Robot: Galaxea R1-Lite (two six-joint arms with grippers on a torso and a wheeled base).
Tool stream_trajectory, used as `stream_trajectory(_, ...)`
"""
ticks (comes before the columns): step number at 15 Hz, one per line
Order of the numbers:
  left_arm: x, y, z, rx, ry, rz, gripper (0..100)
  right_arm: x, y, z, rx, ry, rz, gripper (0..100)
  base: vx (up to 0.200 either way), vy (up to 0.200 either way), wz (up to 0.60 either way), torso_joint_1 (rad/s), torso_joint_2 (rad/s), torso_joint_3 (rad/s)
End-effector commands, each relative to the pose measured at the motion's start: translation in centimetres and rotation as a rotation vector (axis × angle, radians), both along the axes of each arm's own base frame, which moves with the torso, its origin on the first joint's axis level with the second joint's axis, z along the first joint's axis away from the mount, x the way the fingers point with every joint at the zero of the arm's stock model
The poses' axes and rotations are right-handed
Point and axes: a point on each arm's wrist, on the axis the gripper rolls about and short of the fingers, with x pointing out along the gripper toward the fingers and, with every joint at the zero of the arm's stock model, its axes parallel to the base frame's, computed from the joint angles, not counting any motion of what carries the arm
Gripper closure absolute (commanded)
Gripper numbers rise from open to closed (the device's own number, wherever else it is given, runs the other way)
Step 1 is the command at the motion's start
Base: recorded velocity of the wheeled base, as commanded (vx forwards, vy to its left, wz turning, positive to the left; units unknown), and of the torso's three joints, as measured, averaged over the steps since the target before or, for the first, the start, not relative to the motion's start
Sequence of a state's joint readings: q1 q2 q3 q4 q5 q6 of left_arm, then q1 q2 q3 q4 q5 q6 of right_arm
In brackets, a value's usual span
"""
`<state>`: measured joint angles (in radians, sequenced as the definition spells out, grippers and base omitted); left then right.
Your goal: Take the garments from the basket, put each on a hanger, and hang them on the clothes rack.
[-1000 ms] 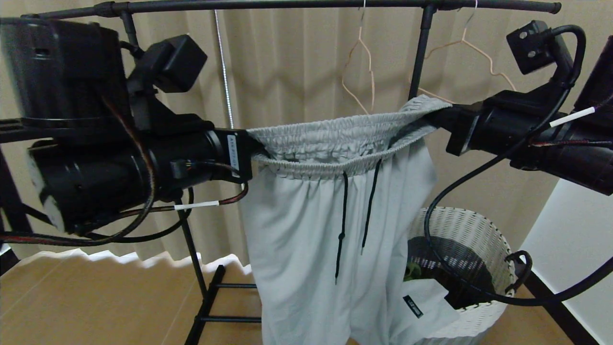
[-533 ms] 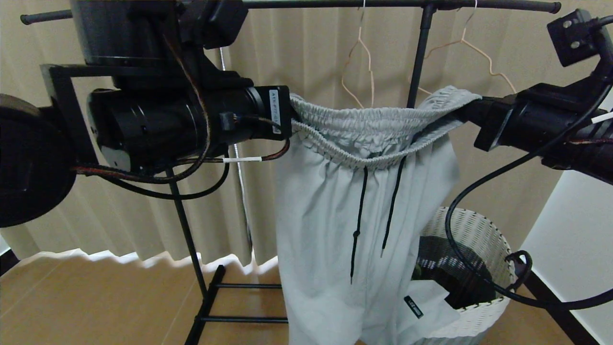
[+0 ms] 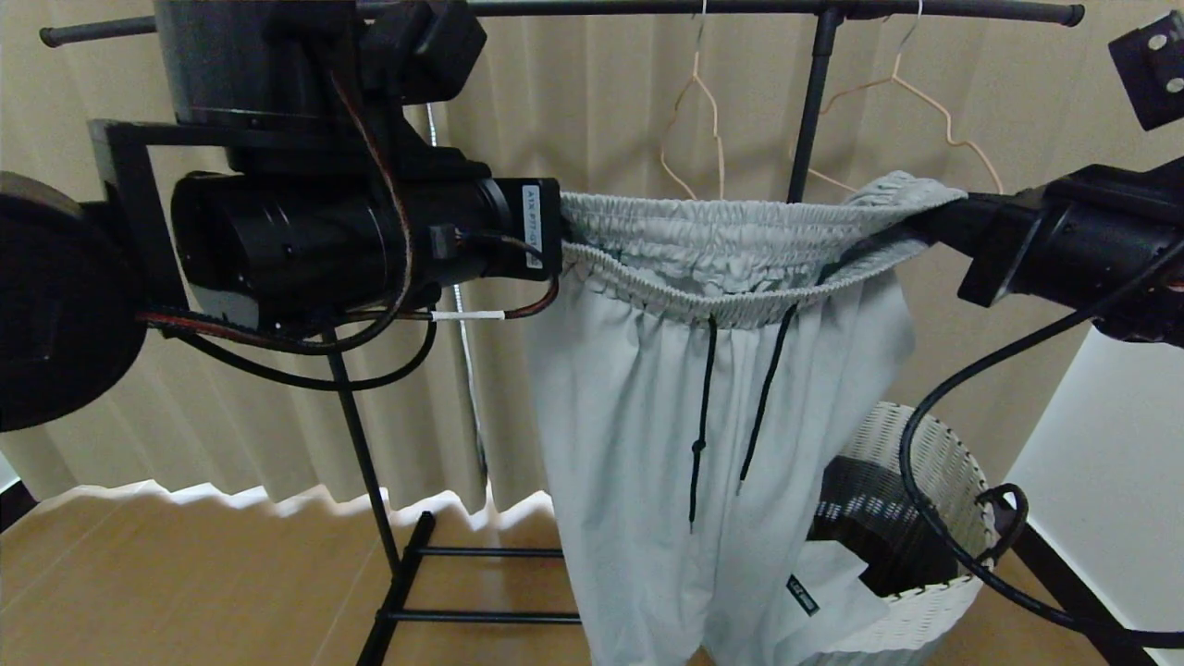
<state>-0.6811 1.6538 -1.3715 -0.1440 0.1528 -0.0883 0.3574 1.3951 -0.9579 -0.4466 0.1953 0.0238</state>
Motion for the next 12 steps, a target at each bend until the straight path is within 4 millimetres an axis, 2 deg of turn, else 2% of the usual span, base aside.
stream_trajectory(1, 1.1, -0.3, 0.6, -0.008, -0.027, 0.016, 100, -3.9, -1.4, 1.1, -0.008, 0.011, 0.007, 100, 0.000, 0.000, 0.00, 0.000, 0.00, 0.000)
stream_trajectory(2, 1.4, -0.4, 0.5, -0.006, -0.026, 0.019, 100, -4.6, -1.7, 1.1, -0.012, 0.025, 0.010, 100, 0.000, 0.000, 0.00, 0.000, 0.00, 0.000)
stream_trajectory(3, 2.7, -0.6, -0.1, 0.002, -0.014, 0.036, 100, -5.8, -1.9, 0.8, -0.024, 0.058, 0.026, 100, 0.000, 0.000, 0.00, 0.000, 0.00, 0.000)
stream_trajectory(4, 3.2, -0.7, -0.3, 0.002, -0.014, 0.044, 100, -6.6, -1.8, 0.9, -0.024, 0.055, 0.046, 100, 0.000, 0.000, 0.00, 0.000, 0.00, 0.000)
stream_trajectory(6, 3.5, -0.8, -0.6, 0.001, -0.008, 0.047, 100, -7.2, -1.6, 0.8, -0.026, 0.057, 0.073, 100, 0.000, 0.000, 0.00, 0.000, 0.00, 0.000)
stream_trajectory(11, 2.8, -0.1, -0.1, 0.003, -0.011, 0.050, 100, -6.2, -1.3, 0.5, -0.037, 0.069, 0.056, 100, 0.000, 0.000, 0.00, 0.000, 0.00, 0.000)
stream_trajectory(12, 2.2, 1.0, 0.3, 0.003, -0.016, 0.068, 100, -5.4, -1.5, 0.3, -0.058, 0.068, 0.028, 100, 0.000, 0.000, 0.00, 0.000, 0.00, 0.000)
